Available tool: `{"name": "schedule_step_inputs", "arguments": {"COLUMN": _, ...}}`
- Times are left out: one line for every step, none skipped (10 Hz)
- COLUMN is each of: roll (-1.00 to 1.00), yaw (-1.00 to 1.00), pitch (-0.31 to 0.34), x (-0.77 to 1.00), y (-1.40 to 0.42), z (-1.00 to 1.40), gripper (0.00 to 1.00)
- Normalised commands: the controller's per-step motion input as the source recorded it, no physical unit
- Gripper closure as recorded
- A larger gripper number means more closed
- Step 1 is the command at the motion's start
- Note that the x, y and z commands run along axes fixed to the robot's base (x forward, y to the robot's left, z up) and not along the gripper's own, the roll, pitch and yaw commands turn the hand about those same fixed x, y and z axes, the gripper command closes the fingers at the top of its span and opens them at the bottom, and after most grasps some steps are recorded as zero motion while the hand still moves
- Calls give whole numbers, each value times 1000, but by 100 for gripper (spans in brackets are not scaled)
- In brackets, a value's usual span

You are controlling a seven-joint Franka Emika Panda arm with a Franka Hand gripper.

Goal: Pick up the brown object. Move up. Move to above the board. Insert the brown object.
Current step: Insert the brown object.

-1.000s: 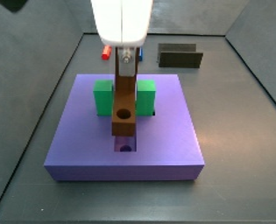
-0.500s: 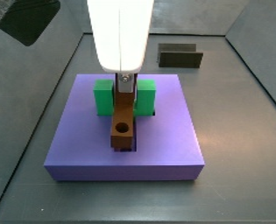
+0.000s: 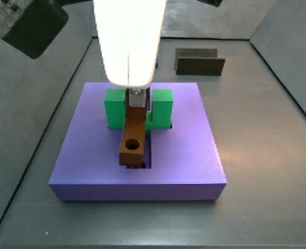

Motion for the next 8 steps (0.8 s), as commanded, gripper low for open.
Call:
{"name": "schedule_step_inputs", "arguments": {"roll": 0, "yaw": -100, "pitch": 0, "x": 49, "y": 0, "z": -140, "gripper": 100}}
{"name": "schedule_step_inputs", "arguments": {"roll": 0, "yaw": -89, "pitch": 0, "x": 29, "y": 0, "z": -146, "gripper": 100}}
{"name": "schedule_step_inputs", "arguments": {"roll": 36, "yaw": -74, "pitch": -3, "x": 0, "y": 0, "z": -163, "gripper": 100}}
{"name": "schedule_step_inputs", "arguments": {"roll": 90, "yaw": -6, "pitch": -39, "x": 0, "y": 0, "z": -209, "gripper": 100}}
{"name": "schedule_step_inputs", "arguments": {"roll": 154, "yaw": 0, "pitch": -24, "x": 34, "y": -69, "z": -200, "gripper": 100}}
{"name": "schedule_step_inputs", "arguments": {"roll": 200, "yaw": 0, "pitch": -10, "x": 91, "y": -80, "z": -183, "gripper": 100}}
{"name": "schedule_step_inputs", "arguments": {"roll": 271, "yaw": 120, "pitch": 0, "x": 271, "y": 0, "z": -229, "gripper": 100}}
{"name": "schedule_step_inputs", "arguments": {"roll": 166, "yaw": 31, "pitch": 0, "x": 200, "y": -51, "z": -146, "gripper": 100}}
